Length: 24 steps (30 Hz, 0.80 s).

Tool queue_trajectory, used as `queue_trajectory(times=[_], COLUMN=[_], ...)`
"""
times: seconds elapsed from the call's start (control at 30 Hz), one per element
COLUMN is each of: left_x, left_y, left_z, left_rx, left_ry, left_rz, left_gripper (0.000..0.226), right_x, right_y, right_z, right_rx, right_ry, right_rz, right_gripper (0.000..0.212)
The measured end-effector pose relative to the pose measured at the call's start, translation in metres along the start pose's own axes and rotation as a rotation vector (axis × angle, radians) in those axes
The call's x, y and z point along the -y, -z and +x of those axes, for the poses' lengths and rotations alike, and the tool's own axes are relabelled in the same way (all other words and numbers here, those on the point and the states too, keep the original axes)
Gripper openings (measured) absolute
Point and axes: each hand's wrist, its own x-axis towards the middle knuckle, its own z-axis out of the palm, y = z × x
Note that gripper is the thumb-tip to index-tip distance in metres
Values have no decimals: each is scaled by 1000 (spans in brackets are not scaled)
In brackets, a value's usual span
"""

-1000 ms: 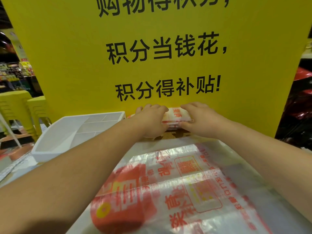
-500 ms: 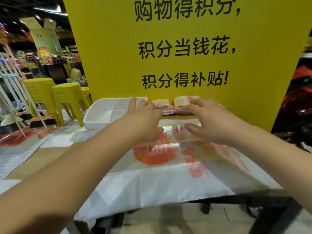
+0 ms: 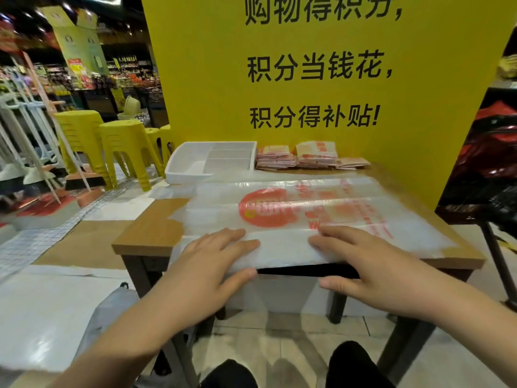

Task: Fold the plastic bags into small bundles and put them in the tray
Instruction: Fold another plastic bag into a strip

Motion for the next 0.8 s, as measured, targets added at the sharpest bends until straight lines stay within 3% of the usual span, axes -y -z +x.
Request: queue_trajectory(times=[0.1, 0.27, 0.5, 0.67, 0.8], left_x=[6, 9, 1, -4, -10], left_y=[0, 11, 17, 29, 41], left_z=[10, 20, 16, 14, 16], left_rx=[-37, 36, -199, -146, -255], left_ry=[-10, -74, 87, 119, 120], left_rz=[-100, -111, -445, -461, -425], left_gripper=[60, 45, 7, 8, 16], right_x=[-1, -2, 12, 41, 64], right_y=[-1, 2, 5, 9, 19], right_z=[-3, -6, 2, 17, 35], right_rx=[-75, -116, -125, -165, -226], right_ry=[-23, -57, -66, 6, 70], right_rz=[-66, -73, -14, 39, 75], right_gripper=[62, 61, 71, 57, 53])
